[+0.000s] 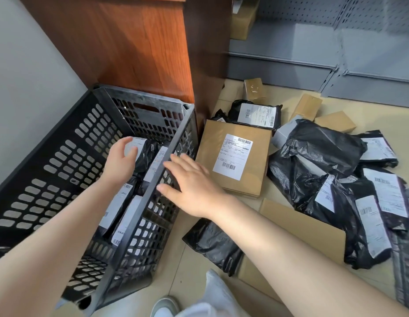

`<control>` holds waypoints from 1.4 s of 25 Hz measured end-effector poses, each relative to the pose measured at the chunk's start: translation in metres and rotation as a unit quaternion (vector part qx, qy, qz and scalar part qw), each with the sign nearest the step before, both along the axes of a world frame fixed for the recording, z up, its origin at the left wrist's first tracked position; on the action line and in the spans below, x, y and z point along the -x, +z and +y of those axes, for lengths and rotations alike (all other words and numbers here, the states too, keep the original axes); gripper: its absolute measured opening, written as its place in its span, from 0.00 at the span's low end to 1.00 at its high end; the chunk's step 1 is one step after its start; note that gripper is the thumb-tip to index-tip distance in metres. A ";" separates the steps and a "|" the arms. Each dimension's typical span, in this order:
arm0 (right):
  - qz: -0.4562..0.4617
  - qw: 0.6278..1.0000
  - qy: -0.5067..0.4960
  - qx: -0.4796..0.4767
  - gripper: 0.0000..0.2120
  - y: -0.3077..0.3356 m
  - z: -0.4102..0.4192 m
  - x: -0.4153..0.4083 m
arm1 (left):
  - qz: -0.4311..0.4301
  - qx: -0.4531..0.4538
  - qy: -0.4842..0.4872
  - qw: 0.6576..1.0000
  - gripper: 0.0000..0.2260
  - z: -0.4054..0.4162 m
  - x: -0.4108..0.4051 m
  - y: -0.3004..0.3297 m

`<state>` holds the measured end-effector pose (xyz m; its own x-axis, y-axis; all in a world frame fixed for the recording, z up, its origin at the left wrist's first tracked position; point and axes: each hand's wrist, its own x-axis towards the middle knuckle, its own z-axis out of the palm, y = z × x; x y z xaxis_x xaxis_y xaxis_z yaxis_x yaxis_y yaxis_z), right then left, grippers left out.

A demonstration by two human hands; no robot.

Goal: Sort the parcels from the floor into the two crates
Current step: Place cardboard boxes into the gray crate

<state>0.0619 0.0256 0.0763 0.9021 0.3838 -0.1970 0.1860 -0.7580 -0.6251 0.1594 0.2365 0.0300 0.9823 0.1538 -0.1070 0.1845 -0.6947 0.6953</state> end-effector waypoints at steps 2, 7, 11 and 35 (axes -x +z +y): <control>0.011 0.999 -0.037 -0.011 0.31 0.005 -0.018 0.003 | -0.017 0.023 -0.021 0.999 0.18 -0.026 0.005 0.020; 0.021 0.993 -0.115 0.008 0.30 0.009 -0.085 0.018 | -0.083 0.038 -0.125 0.988 0.17 -0.107 0.030 0.052; 0.062 0.979 -0.190 0.042 0.28 0.002 -0.149 0.037 | -0.026 0.047 -0.182 0.982 0.18 -0.159 0.055 0.036; 0.490 0.777 -0.394 0.030 0.34 -0.142 -0.318 0.184 | 0.485 0.078 -0.221 0.843 0.29 -0.230 0.156 -0.120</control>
<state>-0.1225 -0.2920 -0.0656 0.2582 -0.2481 -0.9337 -0.8941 -0.4276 -0.1336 0.0032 0.0066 -0.0901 0.3788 -0.2944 -0.8774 0.4654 -0.7589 0.4555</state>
